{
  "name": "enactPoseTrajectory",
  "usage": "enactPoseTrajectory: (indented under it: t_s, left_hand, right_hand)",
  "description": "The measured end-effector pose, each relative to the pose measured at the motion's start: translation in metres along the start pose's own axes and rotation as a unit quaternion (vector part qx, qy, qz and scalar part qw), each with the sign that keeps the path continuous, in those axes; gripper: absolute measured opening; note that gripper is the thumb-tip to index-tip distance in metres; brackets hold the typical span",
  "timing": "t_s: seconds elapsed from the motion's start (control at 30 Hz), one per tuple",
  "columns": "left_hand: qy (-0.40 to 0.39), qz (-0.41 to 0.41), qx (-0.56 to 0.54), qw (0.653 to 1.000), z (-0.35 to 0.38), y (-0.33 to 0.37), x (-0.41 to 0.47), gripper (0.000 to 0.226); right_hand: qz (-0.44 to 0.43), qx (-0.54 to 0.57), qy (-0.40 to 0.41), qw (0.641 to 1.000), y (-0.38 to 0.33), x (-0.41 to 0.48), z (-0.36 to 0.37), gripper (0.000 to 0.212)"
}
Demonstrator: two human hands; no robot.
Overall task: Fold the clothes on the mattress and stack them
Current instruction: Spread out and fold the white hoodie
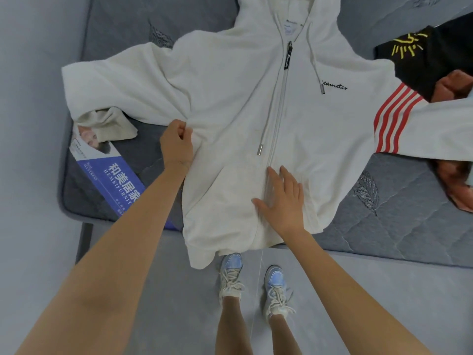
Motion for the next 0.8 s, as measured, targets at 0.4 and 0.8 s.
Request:
enactPoseTrajectory:
  t_s: [0.4,0.8]
  left_hand:
    - [-0.056,0.122,0.169,0.976,0.006,0.017,-0.030,0.050]
    - [-0.386,0.332,0.179,0.842,0.135,0.024,-0.197,0.049]
  right_hand:
    - [-0.021,-0.016,0.043,0.999,0.006,-0.005,-0.011,0.080]
    - [0.119,0.083,0.111,0.983,0.102,-0.036,-0.030,0.067]
Point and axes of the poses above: each hand's wrist, its own x-axis towards the middle knuckle, its own z-axis out of the palm, y = z × x, the point moved 4 cm from there along x, towards the middle knuckle, and after that the axes turned 14 degrees about -x, right-handed, at the moved point
